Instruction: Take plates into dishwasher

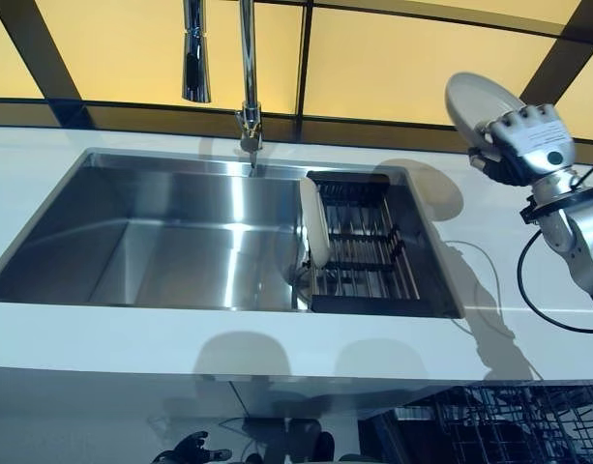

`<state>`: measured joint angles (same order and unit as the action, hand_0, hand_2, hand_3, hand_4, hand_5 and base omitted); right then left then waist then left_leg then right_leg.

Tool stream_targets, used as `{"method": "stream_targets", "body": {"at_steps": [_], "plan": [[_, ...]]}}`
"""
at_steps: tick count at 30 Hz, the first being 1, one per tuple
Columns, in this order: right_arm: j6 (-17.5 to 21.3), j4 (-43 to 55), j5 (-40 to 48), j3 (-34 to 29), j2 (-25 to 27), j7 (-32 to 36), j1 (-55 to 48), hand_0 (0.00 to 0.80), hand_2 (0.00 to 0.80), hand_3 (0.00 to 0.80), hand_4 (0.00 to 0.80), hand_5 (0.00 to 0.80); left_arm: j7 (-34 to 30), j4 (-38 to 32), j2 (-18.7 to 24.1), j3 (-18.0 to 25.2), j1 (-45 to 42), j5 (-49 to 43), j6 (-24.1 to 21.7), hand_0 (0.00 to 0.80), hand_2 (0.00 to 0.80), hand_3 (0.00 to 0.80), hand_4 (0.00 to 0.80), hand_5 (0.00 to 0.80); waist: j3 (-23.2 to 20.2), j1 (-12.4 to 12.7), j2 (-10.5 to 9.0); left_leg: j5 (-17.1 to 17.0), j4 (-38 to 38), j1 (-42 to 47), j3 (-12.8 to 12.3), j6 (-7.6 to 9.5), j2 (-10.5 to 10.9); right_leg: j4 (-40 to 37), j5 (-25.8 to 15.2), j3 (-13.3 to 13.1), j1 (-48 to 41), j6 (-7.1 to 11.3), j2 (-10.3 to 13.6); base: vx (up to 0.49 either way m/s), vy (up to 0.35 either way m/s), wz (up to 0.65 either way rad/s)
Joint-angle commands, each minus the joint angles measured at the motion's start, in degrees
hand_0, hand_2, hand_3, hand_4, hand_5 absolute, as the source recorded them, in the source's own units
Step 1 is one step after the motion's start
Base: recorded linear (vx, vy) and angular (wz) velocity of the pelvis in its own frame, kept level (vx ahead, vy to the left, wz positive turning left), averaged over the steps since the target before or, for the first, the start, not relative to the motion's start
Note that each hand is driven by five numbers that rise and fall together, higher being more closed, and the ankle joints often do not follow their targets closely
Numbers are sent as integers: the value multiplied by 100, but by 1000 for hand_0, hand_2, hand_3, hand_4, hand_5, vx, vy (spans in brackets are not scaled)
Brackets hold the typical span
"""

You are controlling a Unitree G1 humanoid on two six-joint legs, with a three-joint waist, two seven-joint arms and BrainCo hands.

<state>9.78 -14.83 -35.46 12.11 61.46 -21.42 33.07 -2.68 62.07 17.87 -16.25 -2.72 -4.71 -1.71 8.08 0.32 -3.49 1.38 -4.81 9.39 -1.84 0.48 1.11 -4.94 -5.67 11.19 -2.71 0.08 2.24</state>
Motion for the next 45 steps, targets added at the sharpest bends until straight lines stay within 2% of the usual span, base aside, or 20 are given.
{"method": "stream_targets", "body": {"at_steps": [1,8,11,15,22,27,30,32,36,38,45], "plan": [[-171,269,1228,-658,-188,1,-60,800,800,800,800,800,113,306,-22,-155,141,215,-191,0,0,0,0,0,-294,-46,-127,260,234,-272,-442,190,180,525,608,-279,-129,481,99,-97,134,-10],[-83,817,2452,-1403,-551,378,-632,800,800,800,800,800,178,500,-58,-24,198,217,-331,0,0,0,0,0,-252,-258,-104,287,237,-252,-626,239,205,677,513,-466,48,589,166,-85,103,-25],[-31,1085,3392,-1858,-838,662,-1085,800,800,800,800,800,217,611,-68,37,236,165,-381,0,0,0,0,0,-224,-429,-92,271,220,-259,-741,266,206,845,463,-579,220,664,199,-122,125,-27],[-58,1230,4161,-2166,-1045,840,-1458,800,800,800,800,800,236,701,-16,57,286,159,-388,0,0,0,0,0,-195,-576,-103,246,193,-282,-814,286,210,994,354,-711,396,733,233,-114,97,-34],[3,1249,5062,-2668,-1280,959,-2049,800,800,800,800,800,225,790,21,62,344,178,-324,0,0,0,0,0,-216,-839,-129,215,45,-225,-1028,293,183,874,174,-893,560,805,210,-64,71,-41],[-24,1262,5439,-2806,-1443,1015,-2281,800,800,800,800,800,223,810,61,118,351,193,-320,0,0,0,0,0,-156,-1002,-188,275,-19,-134,-1352,286,137,811,-216,-784,871,979,314,-62,14,-42],[-59,1296,5872,-2968,-1535,1275,-2538,800,800,800,800,800,211,730,105,171,395,230,-224,0,0,0,0,0,-112,-1042,-218,247,-19,-168,-1682,279,54,953,-415,-513,992,1020,498,-100,-23,-65],[13,1268,6156,-3082,-1630,1483,-2788,800,800,800,800,800,228,704,110,143,419,269,-195,0,0,0,0,0,-85,-1071,-212,241,-19,-184,-1836,291,-13,1031,-363,-411,916,1029,572,-81,-29,-40],[10,1211,6622,-3174,-1816,1785,-3056,800,800,800,800,800,225,737,139,103,458,272,-219,0,0,0,0,0,-115,-1079,-207,187,-19,-264,-1949,289,-105,1070,-192,-383,722,991,650,-53,-49,-40],[-112,1200,6791,-3183,-1913,2002,-3146,800,800,800,800,800,232,743,162,89,466,275,-229,0,0,0,0,0,-149,-1062,-203,173,-19,-313,-2009,272,-149,1002,-67,-328,574,991,686,-36,-64,-47],[-373,1056,6788,-2990,-2208,2429,-3339,800,800,800,800,800,194,689,261,170,486,182,-208,0,0,0,0,0,-161,-1043,-193,143,-19,-361,-2022,227,-201,853,101,-281,455,1015,633,-11,-90,-27]]}}
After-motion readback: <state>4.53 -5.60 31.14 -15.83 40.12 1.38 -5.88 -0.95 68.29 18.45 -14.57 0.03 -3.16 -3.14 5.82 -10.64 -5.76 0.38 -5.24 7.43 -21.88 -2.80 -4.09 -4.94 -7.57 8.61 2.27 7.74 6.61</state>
